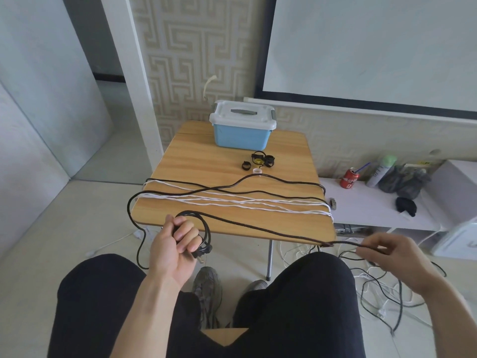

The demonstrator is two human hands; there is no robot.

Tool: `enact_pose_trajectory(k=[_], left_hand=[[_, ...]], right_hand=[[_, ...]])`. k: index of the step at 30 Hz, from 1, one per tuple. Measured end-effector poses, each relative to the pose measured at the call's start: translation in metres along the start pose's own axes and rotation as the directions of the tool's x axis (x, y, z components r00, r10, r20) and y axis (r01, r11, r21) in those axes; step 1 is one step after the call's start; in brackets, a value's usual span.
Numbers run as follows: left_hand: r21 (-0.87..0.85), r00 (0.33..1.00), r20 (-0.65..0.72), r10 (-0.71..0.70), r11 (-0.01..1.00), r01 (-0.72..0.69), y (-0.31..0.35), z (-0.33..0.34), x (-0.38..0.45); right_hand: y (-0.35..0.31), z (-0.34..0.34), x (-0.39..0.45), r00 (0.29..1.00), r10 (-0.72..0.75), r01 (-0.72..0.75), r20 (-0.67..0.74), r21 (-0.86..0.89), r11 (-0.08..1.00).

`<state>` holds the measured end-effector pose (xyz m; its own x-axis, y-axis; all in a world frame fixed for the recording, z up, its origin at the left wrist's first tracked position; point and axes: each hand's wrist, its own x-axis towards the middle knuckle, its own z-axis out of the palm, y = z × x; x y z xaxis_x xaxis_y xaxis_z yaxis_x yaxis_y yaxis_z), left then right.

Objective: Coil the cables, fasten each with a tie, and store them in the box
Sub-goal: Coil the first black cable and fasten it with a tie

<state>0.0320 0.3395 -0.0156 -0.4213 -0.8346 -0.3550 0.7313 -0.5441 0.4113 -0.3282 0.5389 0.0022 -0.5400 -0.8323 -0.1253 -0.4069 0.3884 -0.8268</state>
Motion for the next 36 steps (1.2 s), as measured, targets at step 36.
enact_pose_trajectory(k=[36], left_hand=[[-0.052,0.997,-0.081,0.009,0.999,-0.014,0.008,-0.011,0.001]], right_hand=[[-0.02,-0.027,0.013,1.0,-0.027,0.025,0.015,0.116,0.993]])
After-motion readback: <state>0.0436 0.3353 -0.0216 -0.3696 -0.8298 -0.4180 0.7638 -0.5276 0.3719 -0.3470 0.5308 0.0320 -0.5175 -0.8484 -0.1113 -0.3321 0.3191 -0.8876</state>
